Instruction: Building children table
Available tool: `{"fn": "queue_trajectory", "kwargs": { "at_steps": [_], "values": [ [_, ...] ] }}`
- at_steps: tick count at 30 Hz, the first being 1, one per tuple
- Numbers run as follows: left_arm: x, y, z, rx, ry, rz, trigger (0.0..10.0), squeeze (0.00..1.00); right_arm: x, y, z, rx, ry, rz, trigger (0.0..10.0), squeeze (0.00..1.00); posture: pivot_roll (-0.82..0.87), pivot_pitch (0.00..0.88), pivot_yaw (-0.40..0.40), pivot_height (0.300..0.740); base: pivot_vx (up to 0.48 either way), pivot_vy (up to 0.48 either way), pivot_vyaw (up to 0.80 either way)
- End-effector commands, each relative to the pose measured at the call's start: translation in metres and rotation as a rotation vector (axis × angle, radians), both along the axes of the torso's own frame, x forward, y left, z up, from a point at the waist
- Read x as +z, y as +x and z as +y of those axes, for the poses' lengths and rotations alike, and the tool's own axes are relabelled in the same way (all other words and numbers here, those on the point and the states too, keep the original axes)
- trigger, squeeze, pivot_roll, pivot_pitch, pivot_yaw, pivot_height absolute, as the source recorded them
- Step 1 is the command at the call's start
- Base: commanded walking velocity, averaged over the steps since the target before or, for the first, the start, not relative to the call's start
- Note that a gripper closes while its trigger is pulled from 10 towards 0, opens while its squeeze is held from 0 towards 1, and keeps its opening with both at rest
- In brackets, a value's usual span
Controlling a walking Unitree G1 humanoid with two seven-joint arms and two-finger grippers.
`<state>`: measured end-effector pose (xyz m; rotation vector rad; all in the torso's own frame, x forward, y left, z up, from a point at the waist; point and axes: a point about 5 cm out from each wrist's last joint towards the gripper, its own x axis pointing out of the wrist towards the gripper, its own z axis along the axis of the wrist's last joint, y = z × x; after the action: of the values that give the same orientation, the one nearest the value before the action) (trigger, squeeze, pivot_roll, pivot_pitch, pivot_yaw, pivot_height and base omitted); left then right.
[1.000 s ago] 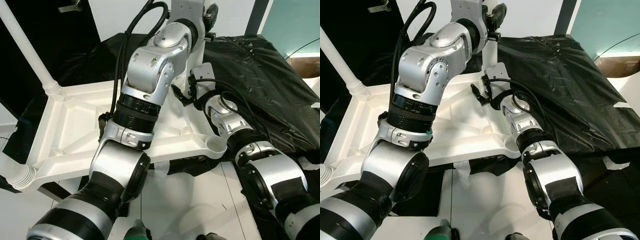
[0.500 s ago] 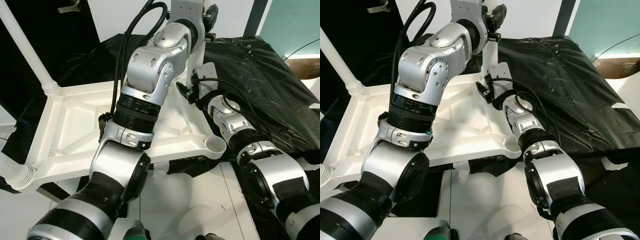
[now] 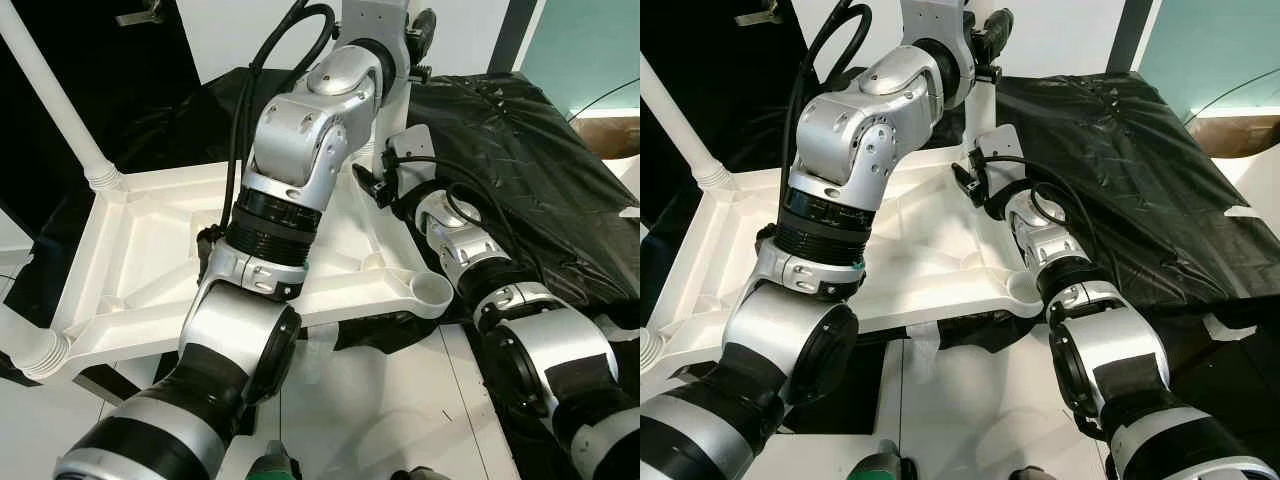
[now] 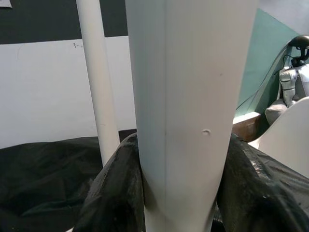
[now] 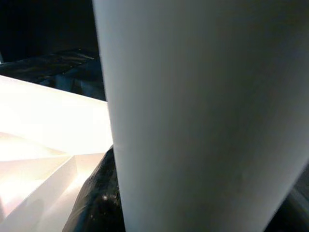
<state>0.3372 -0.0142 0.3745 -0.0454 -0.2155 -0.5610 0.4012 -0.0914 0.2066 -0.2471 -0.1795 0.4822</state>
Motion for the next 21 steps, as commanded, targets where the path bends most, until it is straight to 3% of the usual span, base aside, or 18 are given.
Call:
{"fn": "queue_trajectory", "kwargs": {
  "at_steps": [1,21],
  "values": [
    [-0.0015,-0.0069,-0.0129,-0.084,0.004,0.011,10.0,0.0,0.0085,-0.0004,0.0114,0.041,-0.021,-0.036,0.0,0.0,0.07,0.0,0.043,0.74,0.0,0.0,0.0],
    [-0.0015,-0.0069,-0.0129,-0.084,0.004,0.011,10.0,0.0,0.0085,-0.0004,0.0114,0.041,-0.021,-0.036,0.0,0.0,0.07,0.0,0.043,0.74,0.0,0.0,0.0]
  ]
}}
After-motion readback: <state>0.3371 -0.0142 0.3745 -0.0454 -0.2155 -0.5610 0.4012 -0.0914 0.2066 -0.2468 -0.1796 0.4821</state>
